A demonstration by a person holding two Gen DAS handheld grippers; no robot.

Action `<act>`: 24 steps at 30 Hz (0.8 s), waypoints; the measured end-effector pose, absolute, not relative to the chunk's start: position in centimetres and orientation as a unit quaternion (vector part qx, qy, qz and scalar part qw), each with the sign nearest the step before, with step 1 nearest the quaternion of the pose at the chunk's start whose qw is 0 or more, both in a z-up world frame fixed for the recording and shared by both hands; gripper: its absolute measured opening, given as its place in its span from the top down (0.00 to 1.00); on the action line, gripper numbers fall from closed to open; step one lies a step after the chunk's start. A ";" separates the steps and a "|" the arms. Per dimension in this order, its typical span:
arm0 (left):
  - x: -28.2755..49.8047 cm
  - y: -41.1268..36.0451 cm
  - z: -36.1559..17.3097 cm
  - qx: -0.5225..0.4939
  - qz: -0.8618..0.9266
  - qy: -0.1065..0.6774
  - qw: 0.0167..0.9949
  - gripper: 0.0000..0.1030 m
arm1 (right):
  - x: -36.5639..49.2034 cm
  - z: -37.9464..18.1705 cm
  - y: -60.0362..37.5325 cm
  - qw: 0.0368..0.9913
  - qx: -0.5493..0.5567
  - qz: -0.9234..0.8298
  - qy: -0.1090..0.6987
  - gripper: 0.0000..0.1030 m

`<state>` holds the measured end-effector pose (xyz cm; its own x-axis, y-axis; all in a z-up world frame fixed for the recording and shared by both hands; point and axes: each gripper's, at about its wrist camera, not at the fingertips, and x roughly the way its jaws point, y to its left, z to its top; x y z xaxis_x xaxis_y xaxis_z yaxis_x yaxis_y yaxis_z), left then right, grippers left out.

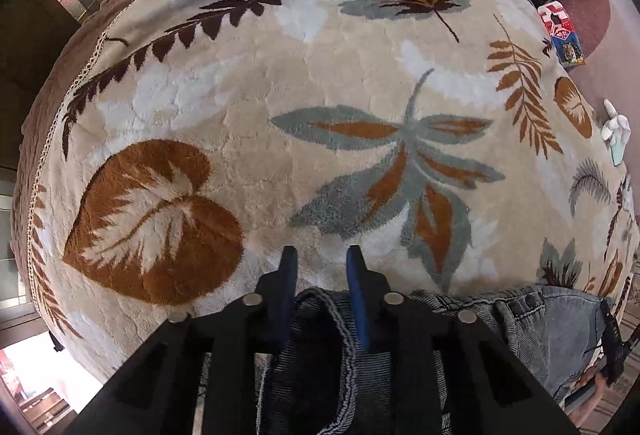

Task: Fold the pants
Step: 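Lower the right tool onto the jeans leg hem and close it, then close the left tool on the jeans while the right tool holds the hem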

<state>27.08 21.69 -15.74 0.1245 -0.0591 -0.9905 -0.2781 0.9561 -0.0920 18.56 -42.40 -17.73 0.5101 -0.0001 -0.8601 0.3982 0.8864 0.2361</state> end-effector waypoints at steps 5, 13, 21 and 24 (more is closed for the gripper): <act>26.5 21.2 -13.6 -0.120 0.054 0.620 0.773 0.88 | 18.2 -17.3 -43.5 0.843 0.240 -0.106 0.469 0.71; 25.4 20.3 -8.9 -0.111 0.018 0.575 0.810 0.91 | 17.1 -16.0 -44.7 0.843 0.299 -0.074 0.442 0.79; 22.5 18.4 -3.9 -0.103 -0.018 0.532 0.840 0.91 | 15.8 -14.1 -45.0 0.849 0.329 -0.042 0.413 0.81; 21.1 17.9 -2.2 -0.100 -0.030 0.516 0.850 0.91 | 15.0 -13.3 -45.5 0.851 0.338 -0.033 0.399 0.82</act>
